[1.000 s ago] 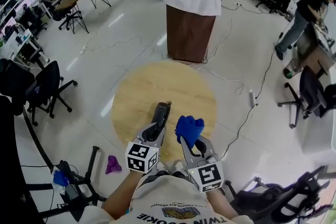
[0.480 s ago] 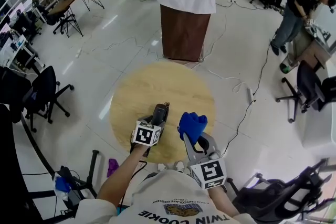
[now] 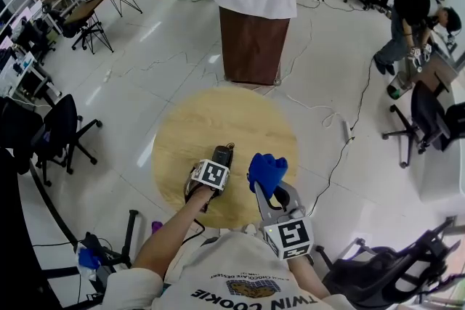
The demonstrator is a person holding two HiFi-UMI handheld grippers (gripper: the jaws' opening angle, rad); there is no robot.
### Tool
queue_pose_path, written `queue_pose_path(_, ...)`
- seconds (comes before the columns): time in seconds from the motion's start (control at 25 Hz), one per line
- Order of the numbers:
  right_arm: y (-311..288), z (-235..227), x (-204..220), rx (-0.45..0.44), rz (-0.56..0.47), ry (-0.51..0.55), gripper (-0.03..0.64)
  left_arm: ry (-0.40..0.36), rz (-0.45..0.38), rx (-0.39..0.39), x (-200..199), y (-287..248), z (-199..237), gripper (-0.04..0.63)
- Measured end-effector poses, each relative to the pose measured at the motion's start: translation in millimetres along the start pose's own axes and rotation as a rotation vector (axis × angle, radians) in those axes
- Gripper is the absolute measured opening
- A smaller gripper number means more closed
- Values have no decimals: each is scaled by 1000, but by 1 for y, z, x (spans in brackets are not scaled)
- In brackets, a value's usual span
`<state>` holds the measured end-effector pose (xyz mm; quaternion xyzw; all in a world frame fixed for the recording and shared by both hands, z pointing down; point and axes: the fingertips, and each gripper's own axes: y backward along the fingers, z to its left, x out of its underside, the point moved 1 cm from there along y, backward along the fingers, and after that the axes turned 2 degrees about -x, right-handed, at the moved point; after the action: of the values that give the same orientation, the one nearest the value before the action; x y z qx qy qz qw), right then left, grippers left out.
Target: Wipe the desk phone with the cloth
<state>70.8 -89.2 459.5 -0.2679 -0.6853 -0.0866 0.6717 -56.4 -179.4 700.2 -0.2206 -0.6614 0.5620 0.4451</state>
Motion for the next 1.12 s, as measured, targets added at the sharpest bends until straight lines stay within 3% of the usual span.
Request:
queue_pose_path(0.08, 0, 0, 1, 0, 4, 0, 60, -32, 0, -52, -6, -2, 9, 344)
queue_pose_path(0.24, 3, -3, 2, 14, 9, -4, 60, -14, 34, -61, -7, -9, 12, 342)
queue_pose_path(0.6, 10, -8, 13, 32, 29, -27, 60, 5, 75, -45, -1, -26, 8, 330)
queue_pose_path(0.76, 10, -9, 16, 33, 36, -30, 60, -9, 57, -18, -1, -26, 5, 328)
queue_pose_path(1.04, 7, -1, 13, 8, 36, -21, 60, 73, 28, 25, 2, -25, -1, 285)
queue_pose_path(1.12, 6, 1, 12, 4, 39, -18, 60, 65, 15, 16, -1, -24, 1, 284)
